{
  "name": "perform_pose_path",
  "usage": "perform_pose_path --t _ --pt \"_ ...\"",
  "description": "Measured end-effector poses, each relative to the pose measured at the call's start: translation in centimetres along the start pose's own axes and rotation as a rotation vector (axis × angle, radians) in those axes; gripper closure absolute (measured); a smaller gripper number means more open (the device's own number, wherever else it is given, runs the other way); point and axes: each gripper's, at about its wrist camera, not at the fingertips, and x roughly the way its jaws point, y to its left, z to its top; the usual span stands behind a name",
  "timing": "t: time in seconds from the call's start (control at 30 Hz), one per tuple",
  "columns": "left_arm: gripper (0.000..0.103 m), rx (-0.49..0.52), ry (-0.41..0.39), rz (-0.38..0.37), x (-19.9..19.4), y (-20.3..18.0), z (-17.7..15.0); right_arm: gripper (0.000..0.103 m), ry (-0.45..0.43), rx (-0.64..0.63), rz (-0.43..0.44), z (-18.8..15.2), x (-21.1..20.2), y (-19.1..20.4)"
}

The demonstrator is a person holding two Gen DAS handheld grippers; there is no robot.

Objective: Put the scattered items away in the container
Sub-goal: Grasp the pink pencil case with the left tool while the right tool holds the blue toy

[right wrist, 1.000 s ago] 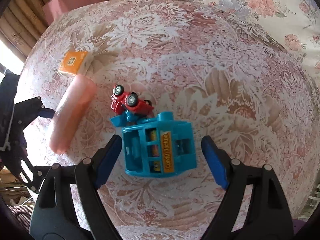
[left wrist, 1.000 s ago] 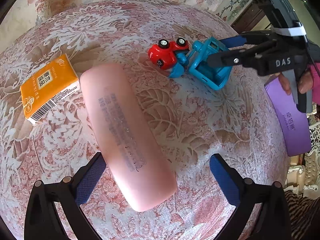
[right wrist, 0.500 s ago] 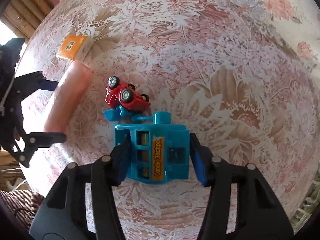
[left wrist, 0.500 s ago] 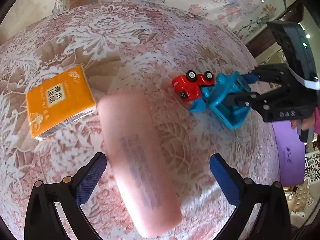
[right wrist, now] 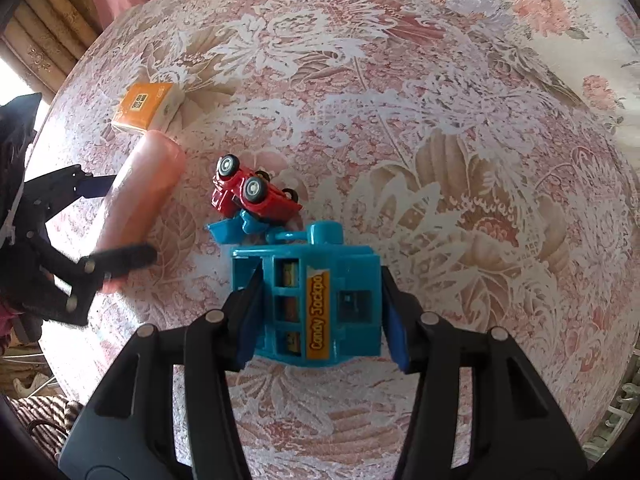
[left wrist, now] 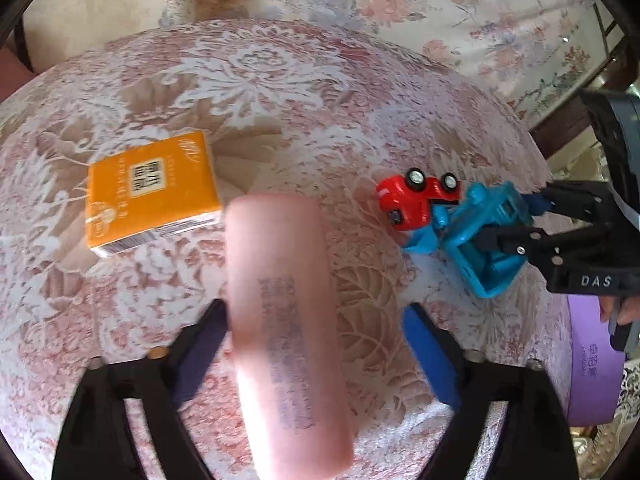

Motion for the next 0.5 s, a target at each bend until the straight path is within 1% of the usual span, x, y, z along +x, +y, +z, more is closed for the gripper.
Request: perform_pose_path --t 0.03,0.07,0.1,0.13,0.17,0.23,0.37,0.5 --pt "0.039 -0.007 -0.003 0.008 -0.4 0.5 0.0 0.049 -0.002 0.001 -0.001 -0.1 0.0 0.1" --pt "0.049 -0.015 -0.004 0.015 -0.7 1.2 0.2 0.049 -0.004 0.004 -0.002 -0.3 -0.1 0.1" --pt "0.051 -0.022 -0.004 0.018 -0.8 1.5 0.1 0.049 -0.007 0.008 -0.002 -0.5 -0.2 0.2" --pt "0.051 -0.026 -0.002 0.011 -0.9 1.2 -0.6 0.049 -0.011 0.014 -0.001 -0.7 -0.3 0.2" --pt "0.051 -0.026 0.001 0.010 -1.0 1.5 -0.5 0.049 -0.015 0.022 0.001 -1.0 -0.4 0.3" --pt "0.051 -0.016 0.005 0.025 -0.6 0.8 -1.0 0.049 -0.022 0.039 0.006 -1.6 -0.8 0.5" --pt "0.051 -0.035 0.011 0.025 -0.4 0.5 -0.8 0.049 -0.038 0.074 0.015 -2.7 -1.6 0.8" --pt "0.051 -0.056 0.020 -0.002 -0.8 -1.0 -3.2 0.049 -0.053 0.108 0.025 -3.9 -2.4 1.1"
